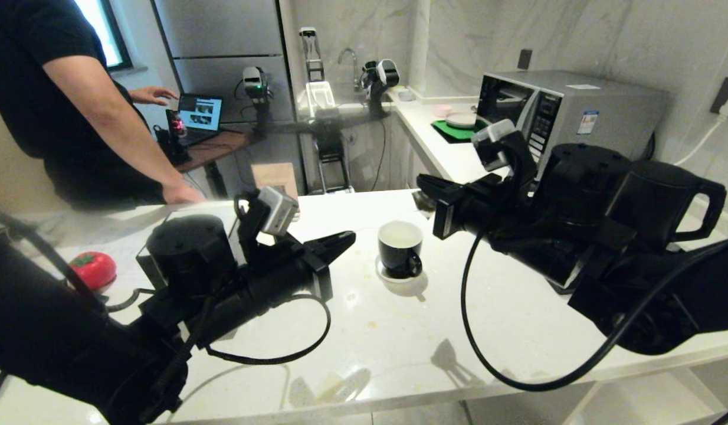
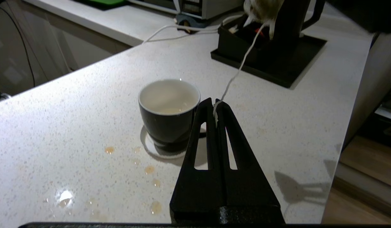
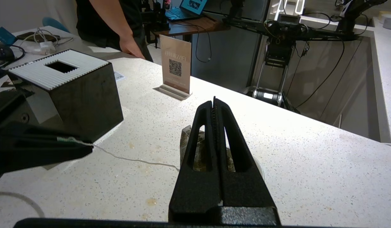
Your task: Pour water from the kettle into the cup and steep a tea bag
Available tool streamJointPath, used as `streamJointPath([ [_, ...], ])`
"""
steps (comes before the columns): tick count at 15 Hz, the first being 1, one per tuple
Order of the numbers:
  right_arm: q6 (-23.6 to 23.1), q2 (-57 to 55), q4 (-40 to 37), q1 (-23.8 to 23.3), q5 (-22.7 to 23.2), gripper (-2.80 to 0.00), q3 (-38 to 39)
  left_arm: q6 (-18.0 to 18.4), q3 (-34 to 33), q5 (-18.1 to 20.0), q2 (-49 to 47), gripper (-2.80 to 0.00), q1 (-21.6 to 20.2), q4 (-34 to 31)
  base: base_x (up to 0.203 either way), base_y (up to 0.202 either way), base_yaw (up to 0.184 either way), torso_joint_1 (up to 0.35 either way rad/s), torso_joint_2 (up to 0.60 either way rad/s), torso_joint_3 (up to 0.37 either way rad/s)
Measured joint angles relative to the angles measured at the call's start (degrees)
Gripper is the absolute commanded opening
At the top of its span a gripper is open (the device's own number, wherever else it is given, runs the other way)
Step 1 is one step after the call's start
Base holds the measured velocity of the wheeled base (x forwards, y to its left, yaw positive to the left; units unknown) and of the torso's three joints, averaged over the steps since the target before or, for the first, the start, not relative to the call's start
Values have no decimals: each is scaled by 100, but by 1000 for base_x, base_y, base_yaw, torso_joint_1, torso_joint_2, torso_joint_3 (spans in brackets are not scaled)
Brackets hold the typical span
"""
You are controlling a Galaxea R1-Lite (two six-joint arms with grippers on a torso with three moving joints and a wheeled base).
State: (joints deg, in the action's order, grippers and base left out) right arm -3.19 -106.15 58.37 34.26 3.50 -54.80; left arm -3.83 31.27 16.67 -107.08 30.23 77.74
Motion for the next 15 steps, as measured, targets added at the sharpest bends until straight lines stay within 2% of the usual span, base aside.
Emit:
streamJointPath([
  [15,-16,-320,8,26,27,-280,187,-7,54,14,69,-280,140,4,0,0,0,0,0,0],
])
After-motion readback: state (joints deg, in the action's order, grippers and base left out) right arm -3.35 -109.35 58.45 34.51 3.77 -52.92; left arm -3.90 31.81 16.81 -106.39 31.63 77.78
